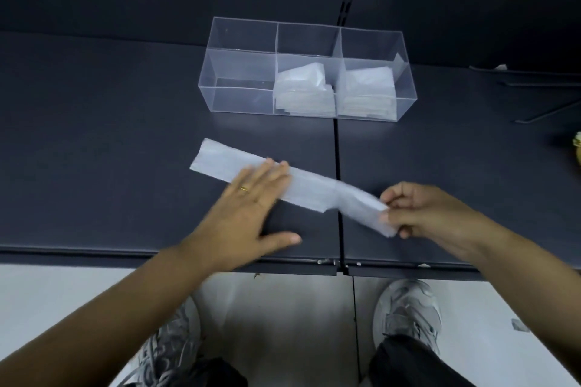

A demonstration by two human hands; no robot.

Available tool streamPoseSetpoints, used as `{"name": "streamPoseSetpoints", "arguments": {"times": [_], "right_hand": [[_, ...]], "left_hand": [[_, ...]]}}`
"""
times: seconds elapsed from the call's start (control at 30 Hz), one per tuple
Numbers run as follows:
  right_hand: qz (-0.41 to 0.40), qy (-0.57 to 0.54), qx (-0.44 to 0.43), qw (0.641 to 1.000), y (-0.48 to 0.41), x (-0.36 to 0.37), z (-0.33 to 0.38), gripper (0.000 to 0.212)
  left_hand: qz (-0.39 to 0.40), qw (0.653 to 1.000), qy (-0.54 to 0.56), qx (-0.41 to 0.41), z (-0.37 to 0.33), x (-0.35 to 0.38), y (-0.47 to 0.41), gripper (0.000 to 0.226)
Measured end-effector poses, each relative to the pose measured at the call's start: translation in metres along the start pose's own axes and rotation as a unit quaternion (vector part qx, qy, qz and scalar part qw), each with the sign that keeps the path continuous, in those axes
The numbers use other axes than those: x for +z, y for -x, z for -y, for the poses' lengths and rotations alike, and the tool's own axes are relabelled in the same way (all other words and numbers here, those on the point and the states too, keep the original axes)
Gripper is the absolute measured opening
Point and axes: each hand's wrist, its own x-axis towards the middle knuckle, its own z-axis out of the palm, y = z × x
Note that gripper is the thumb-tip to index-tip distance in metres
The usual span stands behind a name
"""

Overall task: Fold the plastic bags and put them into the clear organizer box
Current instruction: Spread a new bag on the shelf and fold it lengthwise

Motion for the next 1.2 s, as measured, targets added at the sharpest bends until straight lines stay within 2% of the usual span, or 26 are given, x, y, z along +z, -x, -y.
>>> {"name": "streamPoseSetpoints", "arguments": {"times": [0.1,0.17,0.23,0.27,0.33,0.37,0.43,0.47,0.57,0.63,0.73,0.83,0.93,1.03,1.1,1.13,1.17,1.2], "right_hand": [[0.077,-0.040,0.047,0.995,0.027,0.002,0.005,0.031],[0.114,-0.071,0.050,0.990,0.042,0.005,0.011,0.039],[0.165,-0.095,0.037,0.981,0.055,0.010,0.019,0.040],[0.188,-0.103,0.022,0.976,0.058,0.012,0.022,0.037],[0.180,-0.111,-0.038,0.977,0.056,0.013,0.028,0.031],[0.134,-0.106,-0.080,0.982,0.051,0.012,0.030,0.028],[0.040,-0.090,-0.149,0.984,0.032,0.011,0.030,0.037],[0.038,-0.092,-0.165,0.981,0.021,0.013,0.030,0.046],[0.158,-0.087,-0.151,0.972,-0.004,0.027,0.027,0.066],[0.185,-0.004,-0.132,0.974,-0.014,0.038,0.023,0.064],[0.132,0.076,-0.131,0.980,-0.028,0.049,0.018,0.025],[0.071,0.089,-0.114,0.987,-0.037,0.056,0.018,0.013],[0.040,0.108,-0.109,0.987,-0.040,0.062,0.019,0.011],[0.017,0.105,-0.092,0.990,-0.042,0.066,0.022,0.011],[0.001,0.101,-0.077,0.992,-0.043,0.068,0.023,0.012],[-0.007,0.097,-0.072,0.993,-0.044,0.069,0.024,0.013],[-0.015,0.092,-0.068,0.993,-0.044,0.070,0.024,0.014],[-0.023,0.088,-0.066,0.994,-0.045,0.072,0.024,0.015]], "left_hand": [[0.028,0.997,0.038,0.066,-0.055,0.020,-0.005,0.096],[0.017,0.995,0.064,0.080,-0.085,0.030,-0.006,0.092],[-0.024,0.989,0.133,0.058,-0.106,0.031,-0.006,0.080],[-0.063,0.978,0.197,0.036,-0.112,0.028,-0.005,0.067],[-0.114,0.934,0.338,-0.021,-0.117,0.014,-0.005,0.033],[-0.123,0.905,0.404,-0.050,-0.116,0.006,-0.007,0.027],[-0.117,0.836,0.527,-0.099,-0.108,-0.011,-0.013,0.026],[-0.116,0.801,0.574,-0.125,-0.102,-0.018,-0.017,0.023],[-0.110,0.698,0.677,-0.207,-0.080,-0.029,-0.026,0.029],[-0.108,0.632,0.730,-0.237,-0.064,-0.033,-0.030,0.021],[-0.126,0.589,0.754,-0.261,-0.040,-0.033,-0.032,0.020],[-0.156,0.562,0.742,-0.331,-0.018,-0.029,-0.034,0.021],[-0.178,0.556,0.712,-0.389,0.000,-0.021,-0.034,0.014],[-0.206,0.560,0.690,-0.410,0.014,-0.022,-0.035,0.015],[-0.240,0.583,0.657,-0.413,0.021,-0.024,-0.036,0.017],[-0.275,0.611,0.622,-0.406,0.022,-0.025,-0.035,0.018],[-0.323,0.662,0.555,-0.386,0.021,-0.025,-0.031,0.019],[-0.368,0.736,0.449,-0.347,0.018,-0.024,-0.026,0.020]]}}
